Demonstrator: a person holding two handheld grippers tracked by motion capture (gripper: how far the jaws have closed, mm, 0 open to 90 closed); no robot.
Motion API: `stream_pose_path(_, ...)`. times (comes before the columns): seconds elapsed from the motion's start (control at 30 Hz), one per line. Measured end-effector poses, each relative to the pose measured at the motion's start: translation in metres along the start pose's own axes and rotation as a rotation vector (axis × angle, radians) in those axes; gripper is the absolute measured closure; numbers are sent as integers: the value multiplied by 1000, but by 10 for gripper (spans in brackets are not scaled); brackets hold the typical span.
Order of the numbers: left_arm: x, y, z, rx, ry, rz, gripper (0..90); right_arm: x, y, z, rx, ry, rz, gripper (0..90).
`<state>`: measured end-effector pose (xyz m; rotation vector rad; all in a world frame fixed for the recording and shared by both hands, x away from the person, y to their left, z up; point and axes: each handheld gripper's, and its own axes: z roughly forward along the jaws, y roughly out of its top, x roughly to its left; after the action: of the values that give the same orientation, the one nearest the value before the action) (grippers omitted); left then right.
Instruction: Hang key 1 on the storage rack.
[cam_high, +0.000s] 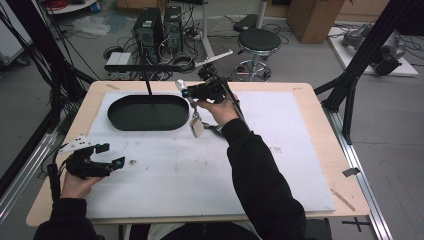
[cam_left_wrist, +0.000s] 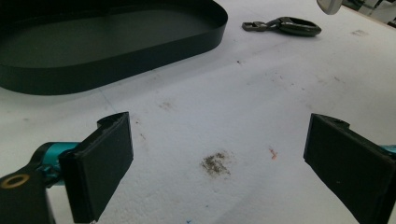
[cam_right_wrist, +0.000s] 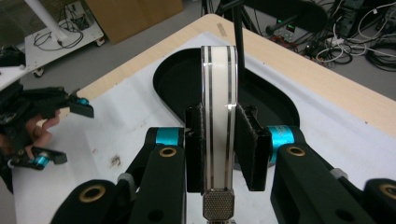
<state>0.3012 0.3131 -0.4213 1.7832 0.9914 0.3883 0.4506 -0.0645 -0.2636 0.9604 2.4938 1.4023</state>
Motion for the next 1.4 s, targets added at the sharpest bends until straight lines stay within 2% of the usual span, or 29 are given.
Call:
stream_pose_path(0.13, 1, 0, 0, -8, 0, -5, 87, -3, 11, 6, 2, -1, -2, 749)
stream_pose_path(0.23, 1, 0, 0, -7, -1, -3, 87, -4, 19, 11, -8, 23, -8, 749)
stream_pose_path(0.37, 2, 0, 0, -6, 0, -3, 86, -5, 30, 19, 3, 22, -11, 749)
stream_pose_path(0.5, 1, 1, 0, -17, -6, -7, 87, -9, 39, 25, -14, 46, -6, 749)
stream_pose_path(0.77, 4, 1, 2, -24, -10, -9, 88, -15, 63, 36, -8, 38, -19, 749)
stream_pose_path(1.0, 4, 1, 3, -27, -12, -12, 88, -11, 84, 52, 4, 44, -21, 749)
stream_pose_path(1.1, 4, 2, 2, -37, -15, -16, 88, -8, 93, 60, 11, 44, -45, 749)
stream_pose_path(1.4, 7, 2, 2, -47, -16, -19, 88, 1, 120, 82, 17, 53, -65, 748)
